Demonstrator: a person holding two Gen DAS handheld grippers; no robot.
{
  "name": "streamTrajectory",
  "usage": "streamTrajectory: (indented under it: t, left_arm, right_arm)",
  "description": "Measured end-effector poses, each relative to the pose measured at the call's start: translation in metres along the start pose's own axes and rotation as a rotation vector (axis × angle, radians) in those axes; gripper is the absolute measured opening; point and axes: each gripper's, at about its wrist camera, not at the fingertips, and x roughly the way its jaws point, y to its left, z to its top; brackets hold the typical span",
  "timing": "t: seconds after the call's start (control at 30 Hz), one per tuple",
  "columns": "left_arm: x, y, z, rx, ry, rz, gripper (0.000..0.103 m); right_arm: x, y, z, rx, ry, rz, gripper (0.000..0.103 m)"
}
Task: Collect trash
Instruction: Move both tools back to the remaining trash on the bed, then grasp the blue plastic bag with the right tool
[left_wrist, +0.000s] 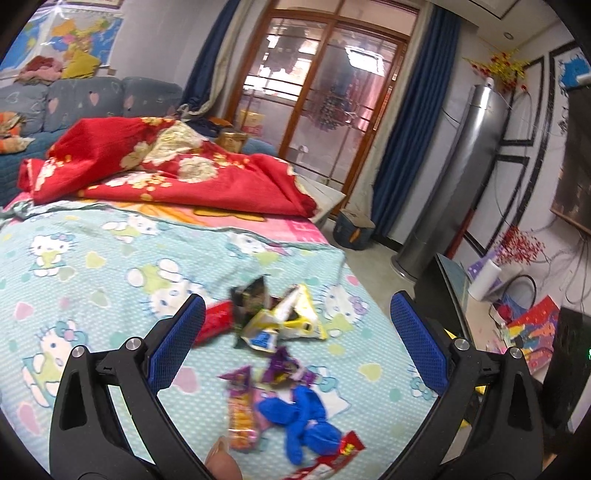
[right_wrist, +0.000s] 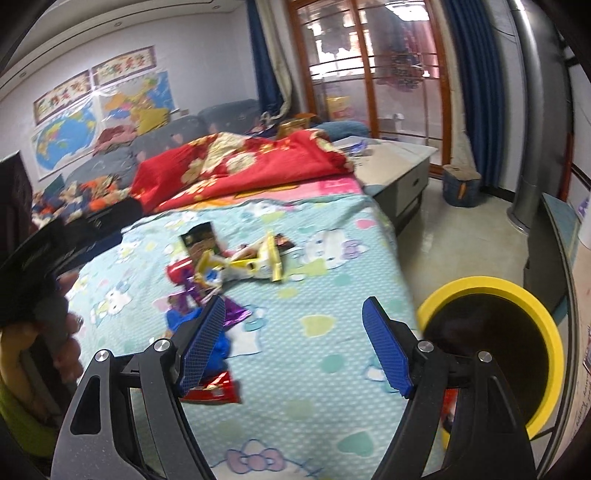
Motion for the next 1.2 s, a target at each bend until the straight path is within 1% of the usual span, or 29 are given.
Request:
streamTrajectory:
  t: [0.17,0.37,0.43,0.47,0.5,0.53,0.6,0.8,0.87,0.93,0.97,1.0,1.03,1.07,1.1,1.17,1.2]
  left_arm:
    - [-0.001,0.024,0.004,-0.032,-0.005,0.044,0.092]
    - [0.001,0.046,0.004,-0.052,0.006,0.068,0.092]
    - [0.003,0.051,0.003,-0.049,0.015,0.076,0.087]
    - [0.005,0.054,0.002,-0.044,0.018,0.079,0.082]
    - [0.006,0.056,0.002,-0.043,0.022,0.081,0.079]
    - [0.008,0.058,0.001,-0.045,0.027,0.078,0.078]
    - [0.012,0.061,0.0,-0.049,0.038,0.065,0.071]
    - [0.031,0.057,-0.002,-0.013,0.093,0.029,0.062]
    - [0.039,0.055,-0.002,-0.005,0.113,0.025,0.059]
    - [0.047,0.052,-0.003,0.003,0.13,0.014,0.058]
    - [0.051,0.051,-0.003,0.007,0.137,0.01,0.058]
    - [0.056,0.049,-0.002,0.012,0.148,0.007,0.056]
    - [0.059,0.048,-0.002,0.015,0.153,0.005,0.055]
    - [0.063,0.048,-0.002,0.015,0.16,0.004,0.052]
    - [0.067,0.047,-0.002,0.015,0.166,0.004,0.05]
    - [0.073,0.046,-0.001,0.014,0.176,0.002,0.05]
    - [0.076,0.047,-0.001,0.011,0.183,0.003,0.049]
  right_arm:
    - [0.007,0.022,-0.004,-0.04,0.033,0.05,0.074]
    - [0.02,0.045,-0.009,-0.086,0.089,0.112,0.074]
    - [0.026,0.05,-0.011,-0.095,0.106,0.12,0.074]
    - [0.029,0.052,-0.013,-0.097,0.119,0.129,0.074]
    - [0.032,0.054,-0.013,-0.099,0.128,0.133,0.074]
    - [0.035,0.055,-0.014,-0.101,0.137,0.136,0.074]
    - [0.041,0.058,-0.016,-0.104,0.158,0.145,0.074]
    - [0.06,0.063,-0.023,-0.095,0.223,0.182,0.068]
    - [0.066,0.065,-0.026,-0.1,0.247,0.187,0.061]
    - [0.072,0.068,-0.029,-0.102,0.267,0.198,0.056]
    - [0.074,0.068,-0.03,-0.098,0.277,0.206,0.051]
    - [0.076,0.068,-0.032,-0.093,0.288,0.215,0.048]
    - [0.078,0.067,-0.033,-0.087,0.297,0.219,0.043]
    - [0.079,0.066,-0.034,-0.082,0.302,0.221,0.039]
    - [0.079,0.065,-0.034,-0.079,0.306,0.224,0.036]
    - [0.079,0.063,-0.035,-0.077,0.307,0.229,0.029]
    - [0.079,0.063,-0.035,-0.077,0.306,0.23,0.028]
